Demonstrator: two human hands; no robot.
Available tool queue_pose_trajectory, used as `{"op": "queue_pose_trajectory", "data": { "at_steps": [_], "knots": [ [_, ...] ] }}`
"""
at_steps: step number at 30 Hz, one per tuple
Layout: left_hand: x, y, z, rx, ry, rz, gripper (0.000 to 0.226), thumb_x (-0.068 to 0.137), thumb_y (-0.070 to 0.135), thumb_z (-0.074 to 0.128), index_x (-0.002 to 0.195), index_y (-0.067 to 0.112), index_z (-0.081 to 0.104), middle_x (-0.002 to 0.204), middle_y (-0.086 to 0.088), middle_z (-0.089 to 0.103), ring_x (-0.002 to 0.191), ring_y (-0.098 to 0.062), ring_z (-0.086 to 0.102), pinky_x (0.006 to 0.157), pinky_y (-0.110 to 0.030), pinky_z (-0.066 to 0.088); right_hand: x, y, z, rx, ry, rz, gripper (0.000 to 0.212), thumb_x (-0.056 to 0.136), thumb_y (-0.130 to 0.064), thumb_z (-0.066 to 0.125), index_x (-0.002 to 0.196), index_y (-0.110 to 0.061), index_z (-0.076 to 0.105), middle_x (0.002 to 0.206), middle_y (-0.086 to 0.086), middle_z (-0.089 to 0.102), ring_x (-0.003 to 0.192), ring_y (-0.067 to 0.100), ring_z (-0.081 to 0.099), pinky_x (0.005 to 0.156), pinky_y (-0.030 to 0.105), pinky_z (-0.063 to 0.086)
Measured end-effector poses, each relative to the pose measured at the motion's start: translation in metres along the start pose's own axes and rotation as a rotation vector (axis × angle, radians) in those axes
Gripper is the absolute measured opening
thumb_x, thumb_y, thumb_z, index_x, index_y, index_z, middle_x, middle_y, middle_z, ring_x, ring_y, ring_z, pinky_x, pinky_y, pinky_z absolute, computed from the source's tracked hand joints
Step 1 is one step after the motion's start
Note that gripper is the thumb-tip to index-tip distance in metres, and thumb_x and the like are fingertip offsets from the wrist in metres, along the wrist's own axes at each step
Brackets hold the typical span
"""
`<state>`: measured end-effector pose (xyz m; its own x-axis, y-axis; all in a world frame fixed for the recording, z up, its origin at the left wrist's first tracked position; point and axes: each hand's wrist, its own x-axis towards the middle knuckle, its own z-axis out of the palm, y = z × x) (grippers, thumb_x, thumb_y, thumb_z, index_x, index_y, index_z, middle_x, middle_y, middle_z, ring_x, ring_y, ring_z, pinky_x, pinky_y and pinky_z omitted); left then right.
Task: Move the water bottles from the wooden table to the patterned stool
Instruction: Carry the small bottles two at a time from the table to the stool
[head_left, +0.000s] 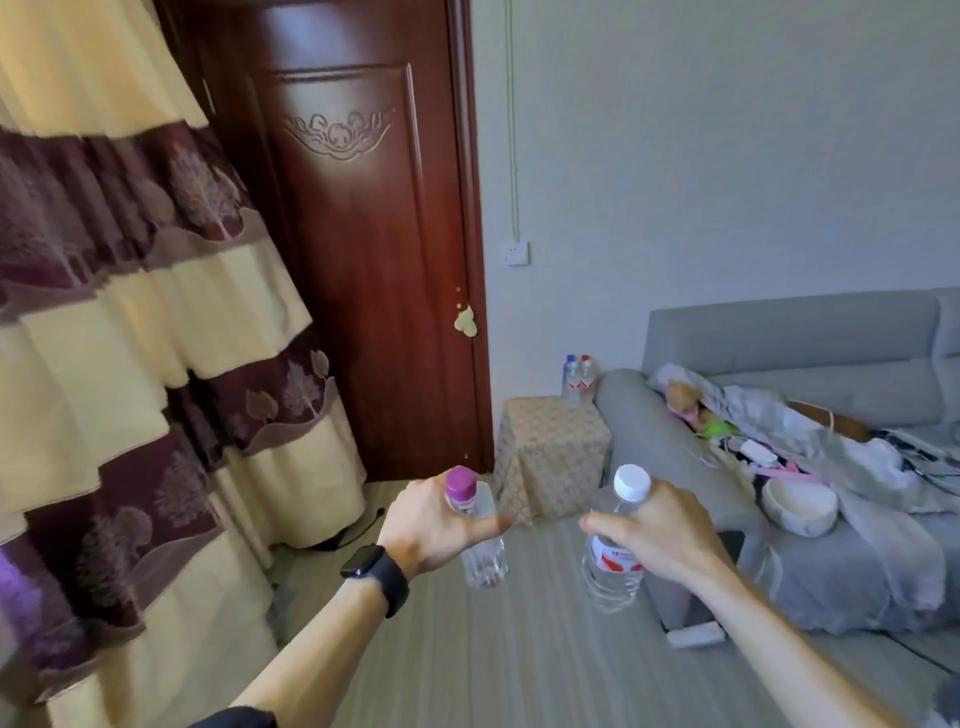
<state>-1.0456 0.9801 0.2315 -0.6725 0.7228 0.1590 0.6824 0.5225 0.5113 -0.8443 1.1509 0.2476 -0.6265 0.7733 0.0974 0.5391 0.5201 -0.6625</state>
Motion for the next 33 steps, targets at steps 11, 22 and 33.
{"op": "queue_pose_trajectory", "data": {
  "at_steps": [11, 22, 33],
  "knots": [
    [0.231, -0.044, 0.030, -0.042, 0.004, 0.030, 0.052, 0.061, 0.085, 0.055, 0.082, 0.038, 0.064, 0.075, 0.016, 0.069, 0.076, -0.007, 0.066, 0.073, -0.035, 0.056, 0.237, -0.007, 0.033, 0.016, 0.025, -0.007, 0.050, 0.064, -0.051, 0.077, 0.052, -0.016, 0.043, 0.043, -0.007, 0.044, 0.051, 0.013, 0.044, 0.050, 0.028, 0.032],
    [0.480, -0.027, 0.070, -0.064, -0.001, 0.114, 0.061, 0.064, 0.087, 0.054, 0.078, 0.029, 0.067, 0.074, 0.013, 0.070, 0.074, -0.005, 0.066, 0.071, -0.037, 0.056, 0.450, 0.023, 0.016, 0.049, 0.149, -0.056, 0.046, 0.067, -0.041, 0.076, 0.060, -0.007, 0.045, 0.047, -0.004, 0.044, 0.052, 0.016, 0.042, 0.057, 0.033, 0.036],
    [0.670, 0.018, 0.167, -0.055, -0.028, 0.075, 0.072, 0.067, 0.092, 0.044, 0.078, 0.024, 0.065, 0.076, 0.010, 0.069, 0.075, -0.007, 0.065, 0.073, -0.039, 0.055, 0.667, 0.112, 0.002, -0.026, 0.220, -0.017, 0.082, 0.054, -0.090, 0.049, 0.078, -0.012, 0.054, 0.061, -0.003, 0.061, 0.070, 0.027, 0.061, 0.071, 0.041, 0.054]
  ]
}}
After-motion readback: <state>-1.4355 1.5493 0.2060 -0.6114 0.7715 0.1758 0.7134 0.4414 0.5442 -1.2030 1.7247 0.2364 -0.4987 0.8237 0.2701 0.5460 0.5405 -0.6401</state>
